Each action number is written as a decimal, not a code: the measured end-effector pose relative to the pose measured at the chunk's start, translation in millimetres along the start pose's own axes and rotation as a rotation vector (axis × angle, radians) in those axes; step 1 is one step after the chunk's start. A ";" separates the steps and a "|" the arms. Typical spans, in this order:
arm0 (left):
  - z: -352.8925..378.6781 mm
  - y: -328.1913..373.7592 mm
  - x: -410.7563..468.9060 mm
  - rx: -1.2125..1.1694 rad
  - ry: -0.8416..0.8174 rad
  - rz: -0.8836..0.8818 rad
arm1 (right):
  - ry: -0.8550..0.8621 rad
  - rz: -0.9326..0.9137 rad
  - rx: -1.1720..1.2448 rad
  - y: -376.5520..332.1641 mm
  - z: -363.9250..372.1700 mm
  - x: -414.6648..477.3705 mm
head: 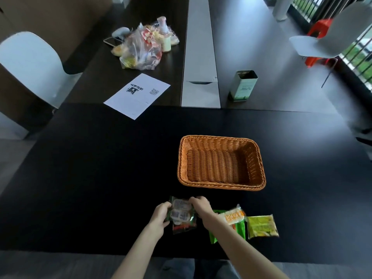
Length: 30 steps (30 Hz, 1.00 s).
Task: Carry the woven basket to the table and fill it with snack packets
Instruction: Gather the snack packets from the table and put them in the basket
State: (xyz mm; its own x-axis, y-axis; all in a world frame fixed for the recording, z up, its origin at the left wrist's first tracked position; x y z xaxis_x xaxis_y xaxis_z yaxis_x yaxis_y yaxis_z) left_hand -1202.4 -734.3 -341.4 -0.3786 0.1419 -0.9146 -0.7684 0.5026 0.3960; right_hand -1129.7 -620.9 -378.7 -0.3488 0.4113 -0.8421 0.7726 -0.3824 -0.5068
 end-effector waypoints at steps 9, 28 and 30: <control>-2.3 -1.1 0.9 -0.066 -0.001 0.020 | -0.040 -0.053 0.079 14.4 10.0 19.8; -42.5 66.5 -62.1 -0.091 0.012 0.419 | -0.122 -0.476 -0.075 -104.0 17.3 -82.6; -30.1 94.5 -72.0 -0.092 -0.013 0.493 | -0.074 -0.554 -0.024 -128.7 -3.5 -88.2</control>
State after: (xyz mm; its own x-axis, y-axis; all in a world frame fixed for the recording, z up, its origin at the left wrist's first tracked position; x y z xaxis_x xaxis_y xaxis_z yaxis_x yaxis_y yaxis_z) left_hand -1263.3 -722.7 -235.6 -0.7021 0.3540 -0.6178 -0.5423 0.2963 0.7862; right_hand -1196.5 -605.0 -238.6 -0.7418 0.4862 -0.4618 0.4746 -0.1059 -0.8738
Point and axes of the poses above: each hand's wrist, its own x-axis towards the middle knuckle, its own z-axis out of the palm, y = z × x, the point moved 3 cm from there along x, towards the middle knuckle, and after that the axes turned 3 degrees about -z, right-handed, at the moved point
